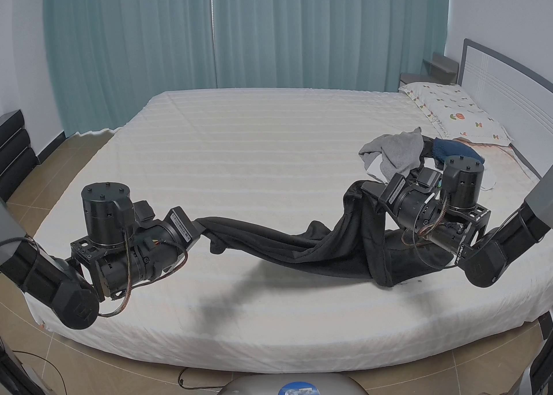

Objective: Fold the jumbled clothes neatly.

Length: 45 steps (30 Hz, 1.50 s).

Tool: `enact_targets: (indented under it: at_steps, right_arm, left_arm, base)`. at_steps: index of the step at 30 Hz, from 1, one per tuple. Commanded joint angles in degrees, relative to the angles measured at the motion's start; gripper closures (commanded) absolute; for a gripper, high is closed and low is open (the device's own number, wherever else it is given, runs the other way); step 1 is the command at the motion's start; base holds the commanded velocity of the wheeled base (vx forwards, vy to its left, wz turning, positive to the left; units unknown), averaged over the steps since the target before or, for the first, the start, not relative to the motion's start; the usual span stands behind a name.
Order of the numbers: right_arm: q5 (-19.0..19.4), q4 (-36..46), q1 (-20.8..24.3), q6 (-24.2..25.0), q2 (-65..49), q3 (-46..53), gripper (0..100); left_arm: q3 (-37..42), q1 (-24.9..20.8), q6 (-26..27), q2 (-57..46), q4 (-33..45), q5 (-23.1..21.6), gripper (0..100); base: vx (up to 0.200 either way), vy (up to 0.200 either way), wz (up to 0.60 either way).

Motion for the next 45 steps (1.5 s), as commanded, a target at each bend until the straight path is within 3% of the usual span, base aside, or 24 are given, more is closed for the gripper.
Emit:
enact_targets:
  at_steps: [1,16,29,35,43,45]
  right_arm:
    - [-0.05,0.02,0.04,-0.21,-1.26,0.36,100]
    - [-0.84,0.28,-1.63,-0.21,-9.17,11.0,100]
    - [-1.72,1.08,-1.1,-0.3,-20.95,20.49,100]
    - [-1.72,3.98,-0.66,-0.83,-29.74,22.07,100]
    - [-1.72,20.24,-1.81,-1.62,-46.26,10.82,100]
    - [-1.37,29.38,-1.81,-1.71,-50.13,2.83,100]
  left_arm:
    - [0.71,0.02,0.0,-1.09,-0.07,0.16,100]
    - [5.02,-1.21,0.08,-5.75,0.02,0.24,100]
    - [9.15,-6.75,0.26,-11.55,1.16,3.85,100]
    - [8.0,-10.53,0.96,-19.46,8.81,5.96,100]
    - [-2.28,-12.11,2.72,-33.87,27.0,7.19,100]
    - [-9.31,-11.41,2.72,-36.95,34.74,7.19,100]
  base:
    - [0.0,0.2,0.0]
    - [0.0,0.0,0.0]
    - [-0.2,0.0,0.0]
    - [-0.2,0.0,0.0]
    - [-0.05,0.0,0.0]
    - [0.0,0.0,0.0]
